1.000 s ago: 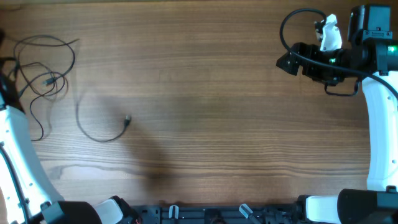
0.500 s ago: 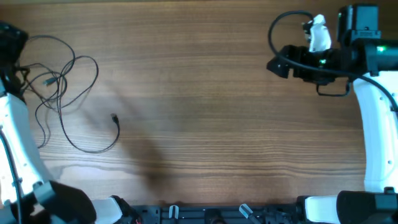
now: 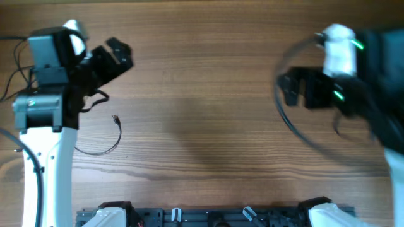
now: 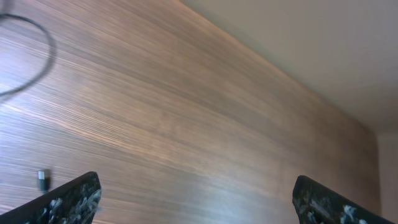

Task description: Untangle cables

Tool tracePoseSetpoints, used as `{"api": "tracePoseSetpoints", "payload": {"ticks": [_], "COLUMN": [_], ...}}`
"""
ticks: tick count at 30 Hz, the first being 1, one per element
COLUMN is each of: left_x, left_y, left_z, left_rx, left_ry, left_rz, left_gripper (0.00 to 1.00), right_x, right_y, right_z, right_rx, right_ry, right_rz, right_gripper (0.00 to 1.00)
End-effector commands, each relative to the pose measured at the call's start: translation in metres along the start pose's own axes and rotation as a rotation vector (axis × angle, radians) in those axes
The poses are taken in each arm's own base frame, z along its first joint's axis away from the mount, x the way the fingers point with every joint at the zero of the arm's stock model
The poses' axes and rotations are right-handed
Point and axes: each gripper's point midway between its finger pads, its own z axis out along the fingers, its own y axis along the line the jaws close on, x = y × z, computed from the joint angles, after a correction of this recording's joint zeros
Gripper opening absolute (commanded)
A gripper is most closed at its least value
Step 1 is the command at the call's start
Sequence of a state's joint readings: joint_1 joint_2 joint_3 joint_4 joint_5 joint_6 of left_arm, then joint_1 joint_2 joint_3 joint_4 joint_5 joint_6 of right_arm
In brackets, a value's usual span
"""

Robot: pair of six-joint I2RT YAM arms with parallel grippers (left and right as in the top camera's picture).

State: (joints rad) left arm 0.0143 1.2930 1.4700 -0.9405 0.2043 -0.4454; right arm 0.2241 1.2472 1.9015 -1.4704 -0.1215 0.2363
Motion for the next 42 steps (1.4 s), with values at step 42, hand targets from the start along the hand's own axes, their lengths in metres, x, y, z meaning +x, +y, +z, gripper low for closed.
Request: {"api": "tracePoseSetpoints", "payload": {"ticks": [42], "left_x": [0.015], "left_y": [-0.021], "left_z": [0.004], "left_rx": [0.047], "left_ry": [0.043], "left_rz": [0.062], "left_gripper": [1.00], "right_x": [0.091], "right_y": [-0.038], "right_z": [0.060], "right_rx": [-0.094], "right_ry": [-1.059], "right_rz": [-0.384], "right_gripper": [1.00]}}
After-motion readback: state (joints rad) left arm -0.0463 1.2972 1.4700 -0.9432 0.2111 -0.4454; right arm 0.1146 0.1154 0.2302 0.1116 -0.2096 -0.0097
